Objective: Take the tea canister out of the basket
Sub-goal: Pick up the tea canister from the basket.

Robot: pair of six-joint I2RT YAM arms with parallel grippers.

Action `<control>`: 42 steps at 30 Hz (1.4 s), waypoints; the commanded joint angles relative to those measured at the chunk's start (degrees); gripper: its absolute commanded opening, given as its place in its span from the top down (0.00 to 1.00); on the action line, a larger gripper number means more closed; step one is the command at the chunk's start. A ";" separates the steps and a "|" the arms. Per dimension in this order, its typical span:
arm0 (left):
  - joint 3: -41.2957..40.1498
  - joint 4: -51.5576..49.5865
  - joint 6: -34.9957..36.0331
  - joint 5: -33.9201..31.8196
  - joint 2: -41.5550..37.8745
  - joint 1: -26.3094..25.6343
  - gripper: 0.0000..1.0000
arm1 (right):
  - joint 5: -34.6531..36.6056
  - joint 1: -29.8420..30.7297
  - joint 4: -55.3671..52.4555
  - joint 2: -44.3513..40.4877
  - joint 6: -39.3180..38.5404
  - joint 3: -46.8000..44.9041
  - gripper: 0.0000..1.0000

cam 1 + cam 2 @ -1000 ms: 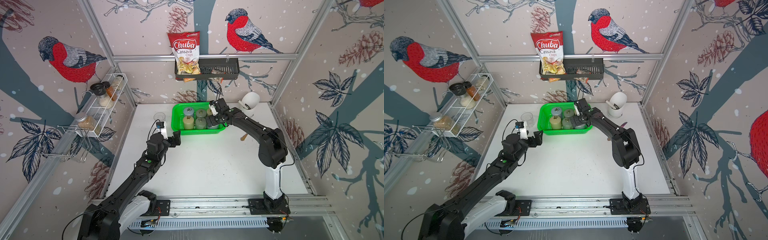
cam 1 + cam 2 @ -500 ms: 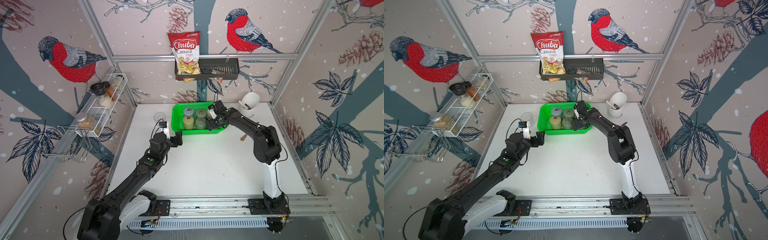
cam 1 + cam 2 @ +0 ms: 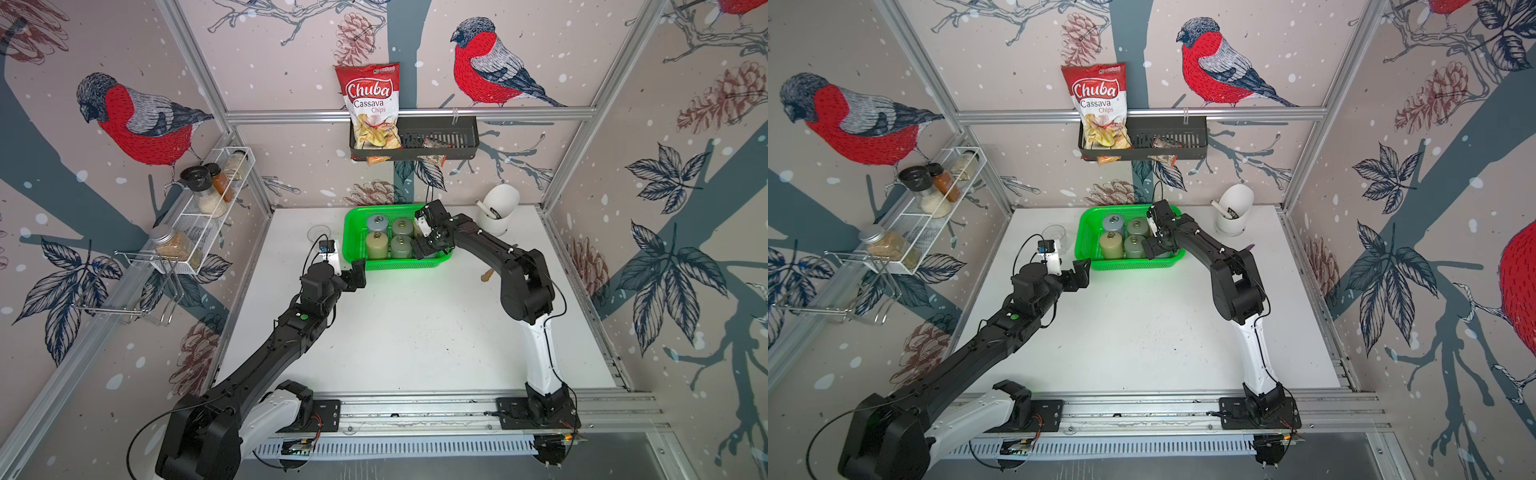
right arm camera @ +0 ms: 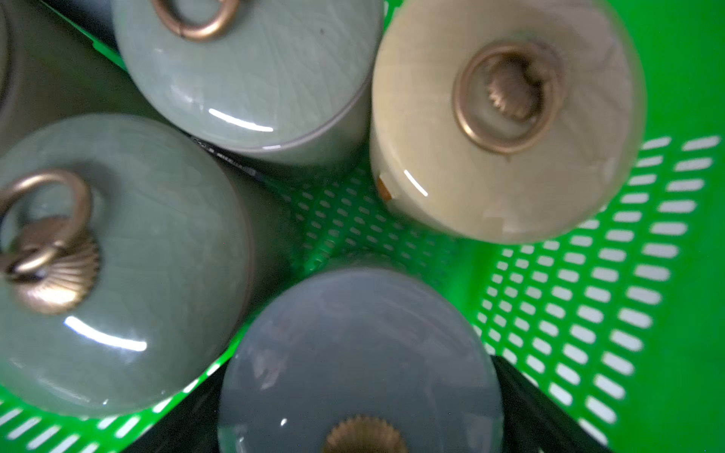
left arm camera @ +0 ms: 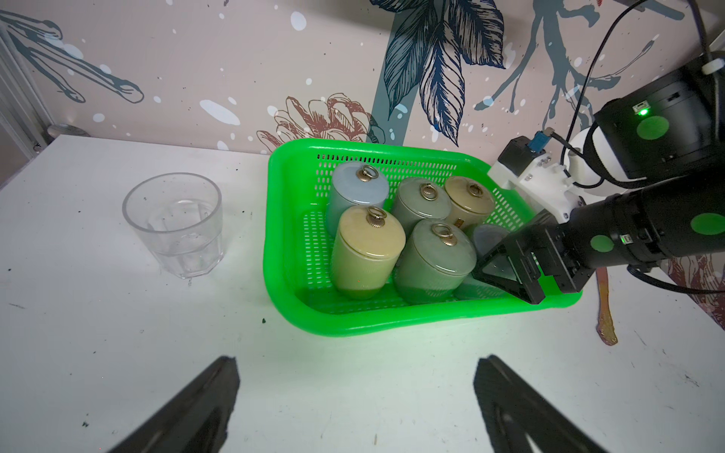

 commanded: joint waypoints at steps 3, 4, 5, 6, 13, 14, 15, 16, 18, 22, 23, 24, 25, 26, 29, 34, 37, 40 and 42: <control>0.89 -1.05 0.98 -0.66 0.41 -0.15 0.02 | 0.17 0.12 -1.39 0.64 -0.75 1.27 0.07; 0.93 -1.10 0.96 -0.72 0.45 -0.23 0.02 | 0.28 0.12 -1.56 0.81 -0.77 1.53 0.08; 0.93 -1.17 0.94 -0.78 0.41 -0.23 0.02 | 0.41 0.12 -1.72 0.92 -0.77 1.64 0.09; 0.93 -1.13 0.94 -0.79 0.51 -0.26 0.02 | 0.54 0.21 -1.94 0.97 -0.75 1.76 0.10; 1.01 -2.08 0.76 -1.22 -0.50 -0.50 0.02 | 1.60 0.35 -2.98 1.51 -0.50 2.47 0.26; 1.01 -2.18 0.76 -1.25 -0.69 -0.50 0.02 | 1.60 0.38 -3.20 1.60 -0.46 2.68 0.30; 1.02 -2.38 0.80 -1.36 -0.91 -0.50 0.02 | 1.60 0.43 -3.31 1.61 -0.41 2.84 0.35; 1.11 -2.51 0.83 -1.44 -1.17 -0.50 0.02 | 1.68 0.38 -3.42 1.61 -0.33 2.91 0.40; 1.20 -2.88 0.85 -1.60 -1.54 -0.59 0.02 | 1.71 0.38 -3.53 1.62 -0.33 3.07 0.48; 1.19 -3.24 0.59 -1.69 -2.30 -0.60 0.02 | 1.74 0.55 -4.14 1.33 -0.08 3.86 0.57; 1.24 -3.45 0.54 -1.61 -2.48 -0.59 0.02 | 1.95 0.65 -4.41 1.30 0.02 4.32 0.58; 1.37 -3.83 0.63 -1.58 -2.68 -0.64 0.02 | 2.08 0.70 -4.63 1.09 0.23 4.71 0.60; 1.48 -4.25 0.63 -1.56 -2.86 -0.67 0.02 | 2.23 0.73 -4.70 1.01 0.39 5.04 0.62; 1.72 -4.66 0.69 -1.63 -3.13 -0.67 0.02 | 2.41 0.78 -4.79 0.70 0.70 5.44 0.65; 1.39 -4.54 1.07 -1.96 -3.97 -0.68 0.02 | 2.71 0.82 -5.12 -0.32 1.62 6.67 0.70; 1.89 -2.78 2.21 -1.87 -4.02 -0.68 0.02 | 3.34 1.07 -5.45 -2.27 3.60 10.59 0.77; 3.08 -2.71 2.34 -1.56 -4.51 -0.68 0.02 | 4.19 1.48 -6.41 -3.15 4.15 13.97 0.80; 3.97 -2.67 2.33 -1.39 -4.66 -0.68 0.02 | 6.11 1.83 -7.94 -4.10 4.16 16.54 0.83; 4.35 -2.80 2.30 -1.01 -4.53 -0.68 0.02 | 7.10 2.05 -8.37 -5.47 4.24 16.54 0.84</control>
